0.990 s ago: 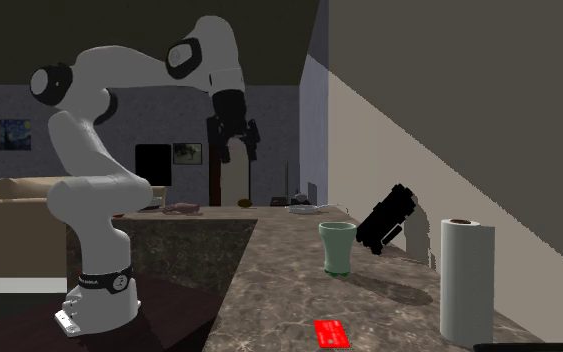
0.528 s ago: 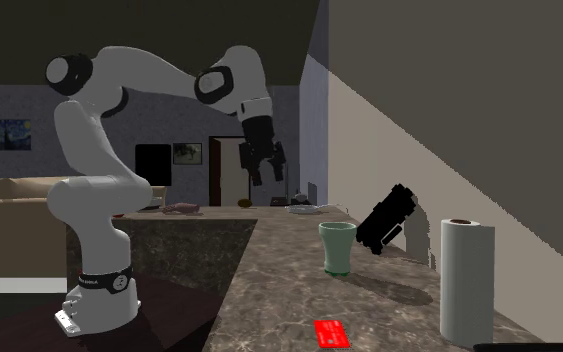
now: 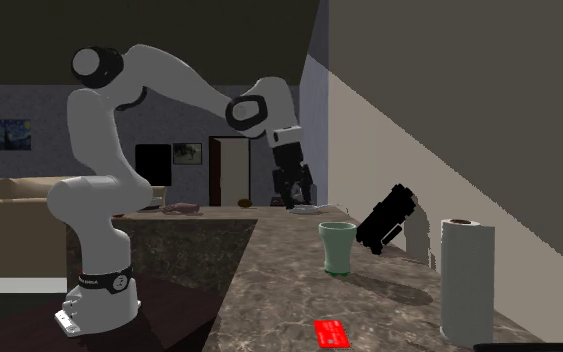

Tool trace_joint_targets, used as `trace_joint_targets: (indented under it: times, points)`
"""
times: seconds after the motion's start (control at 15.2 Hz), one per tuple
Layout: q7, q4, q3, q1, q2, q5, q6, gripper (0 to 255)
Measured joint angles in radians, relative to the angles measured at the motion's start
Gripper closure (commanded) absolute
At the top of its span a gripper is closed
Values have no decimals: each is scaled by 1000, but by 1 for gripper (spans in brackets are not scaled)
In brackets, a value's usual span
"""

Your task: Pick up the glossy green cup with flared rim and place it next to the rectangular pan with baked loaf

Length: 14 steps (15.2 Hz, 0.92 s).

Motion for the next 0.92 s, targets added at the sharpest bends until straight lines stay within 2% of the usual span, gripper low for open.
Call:
trace_joint_targets:
  times: [0.13,0.53,0.92]
  points:
    - [48,28,31,-4,62,-30,37,0]
    - [236,155,105,1,304,-201,138,0]
    - [301,175,98,13,405,-287,203,0]
